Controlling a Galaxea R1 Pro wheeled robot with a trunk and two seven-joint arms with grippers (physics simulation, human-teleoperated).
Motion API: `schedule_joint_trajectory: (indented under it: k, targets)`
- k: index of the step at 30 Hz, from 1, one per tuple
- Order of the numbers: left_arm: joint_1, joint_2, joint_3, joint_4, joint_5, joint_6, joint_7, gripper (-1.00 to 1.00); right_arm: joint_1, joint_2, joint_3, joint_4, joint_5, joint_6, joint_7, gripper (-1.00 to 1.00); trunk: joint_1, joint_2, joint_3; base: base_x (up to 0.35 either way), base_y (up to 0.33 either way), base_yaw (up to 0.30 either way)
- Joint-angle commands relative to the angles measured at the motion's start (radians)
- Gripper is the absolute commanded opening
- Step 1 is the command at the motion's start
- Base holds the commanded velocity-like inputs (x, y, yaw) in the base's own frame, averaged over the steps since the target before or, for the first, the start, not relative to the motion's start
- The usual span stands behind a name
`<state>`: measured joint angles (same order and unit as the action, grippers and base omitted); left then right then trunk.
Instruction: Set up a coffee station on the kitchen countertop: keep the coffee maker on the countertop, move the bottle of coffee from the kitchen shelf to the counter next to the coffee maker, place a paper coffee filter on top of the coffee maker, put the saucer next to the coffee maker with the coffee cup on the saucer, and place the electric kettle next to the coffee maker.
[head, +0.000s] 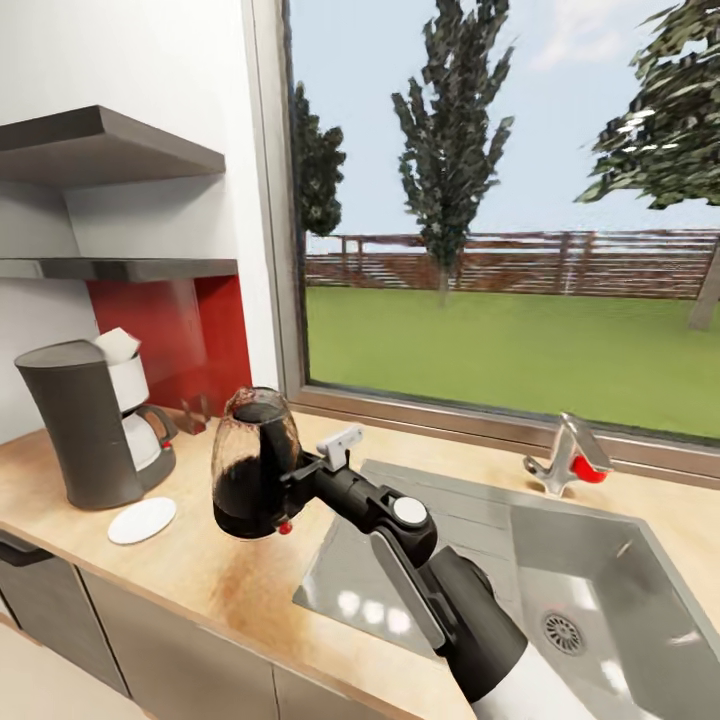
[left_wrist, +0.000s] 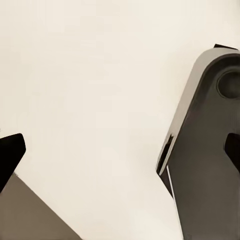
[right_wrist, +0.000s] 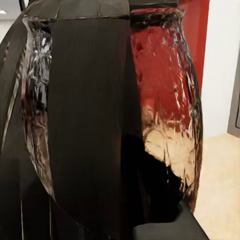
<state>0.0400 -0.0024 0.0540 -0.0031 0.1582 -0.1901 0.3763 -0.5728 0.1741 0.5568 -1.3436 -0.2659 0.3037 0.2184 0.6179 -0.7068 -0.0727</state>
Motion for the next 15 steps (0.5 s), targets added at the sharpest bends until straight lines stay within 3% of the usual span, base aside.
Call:
schedule_joint_trajectory:
  k: [1, 3, 4, 6, 8, 15]
  targets:
    - [0.000, 0.002, 0.004, -0.001, 0.004, -0.006, -0.001, 1.00, -0.001, 0.000, 0.000, -0.001, -0.010, 0.006, 0.001, -1.00, 0.001, -0.001, -0.001, 0.297, 0.188, 0.000]
    - [-0.001, 0.030, 0.003, -0.006, 0.004, -0.009, -0.002, 1.00, -0.001, 0.000, 0.000, -0.003, -0.010, 0.005, 0.001, -1.00, 0.001, -0.001, -0.001, 0.290, 0.211, 0.000]
    - [-0.001, 0.058, 0.001, -0.021, 0.004, -0.014, -0.007, 1.00, -0.001, 0.000, 0.000, -0.003, -0.010, 0.005, 0.001, -1.00, 0.001, -0.001, -0.001, 0.265, 0.238, 0.000]
    - [0.000, 0.093, -0.003, -0.053, 0.003, -0.022, -0.076, 1.00, -0.001, 0.000, 0.001, -0.001, -0.010, 0.005, 0.001, -1.00, 0.001, -0.001, -0.001, 0.165, 0.292, 0.000]
    - [0.000, 0.108, -0.004, -0.067, -0.002, -0.025, -0.189, 1.00, -0.001, 0.000, 0.001, 0.001, -0.009, 0.004, 0.001, -1.00, 0.001, -0.001, -0.001, 0.083, 0.323, 0.000]
    - [0.000, 0.120, -0.005, -0.072, -0.003, -0.026, -0.236, 1.00, -0.001, 0.000, 0.002, 0.001, -0.009, -0.022, 0.001, -1.00, 0.001, -0.001, -0.001, 0.011, 0.336, 0.000]
